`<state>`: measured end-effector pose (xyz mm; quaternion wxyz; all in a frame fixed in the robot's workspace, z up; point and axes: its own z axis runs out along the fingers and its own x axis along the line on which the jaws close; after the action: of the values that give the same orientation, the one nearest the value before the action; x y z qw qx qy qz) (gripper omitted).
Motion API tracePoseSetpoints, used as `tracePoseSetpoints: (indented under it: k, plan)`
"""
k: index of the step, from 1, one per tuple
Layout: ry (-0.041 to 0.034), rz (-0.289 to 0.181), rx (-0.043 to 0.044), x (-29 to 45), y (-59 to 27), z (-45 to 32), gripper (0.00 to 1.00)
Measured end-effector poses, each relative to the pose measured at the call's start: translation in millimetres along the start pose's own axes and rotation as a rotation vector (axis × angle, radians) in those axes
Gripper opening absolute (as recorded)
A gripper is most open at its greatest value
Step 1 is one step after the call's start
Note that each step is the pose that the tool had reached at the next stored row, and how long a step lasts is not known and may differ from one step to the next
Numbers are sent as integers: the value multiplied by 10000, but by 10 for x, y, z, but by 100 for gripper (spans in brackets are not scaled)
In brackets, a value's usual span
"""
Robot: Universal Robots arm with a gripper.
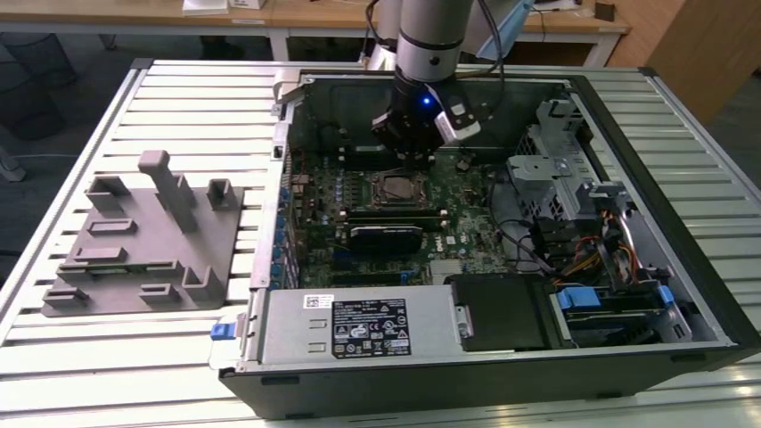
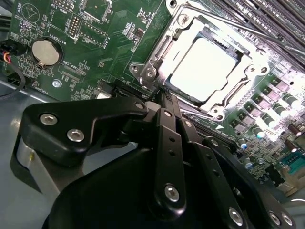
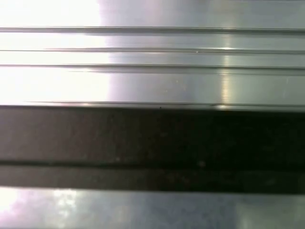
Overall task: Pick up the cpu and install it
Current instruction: 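Install the first cpu locking lever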
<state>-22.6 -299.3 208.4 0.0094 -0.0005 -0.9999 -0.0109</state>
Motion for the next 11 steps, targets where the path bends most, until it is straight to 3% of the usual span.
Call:
tracePoseSetpoints:
  k: [9,11]
  plan:
    - [-157,-3,10,20,27,-17,11]
    - [-170,-2,83,20,47,-16,11]
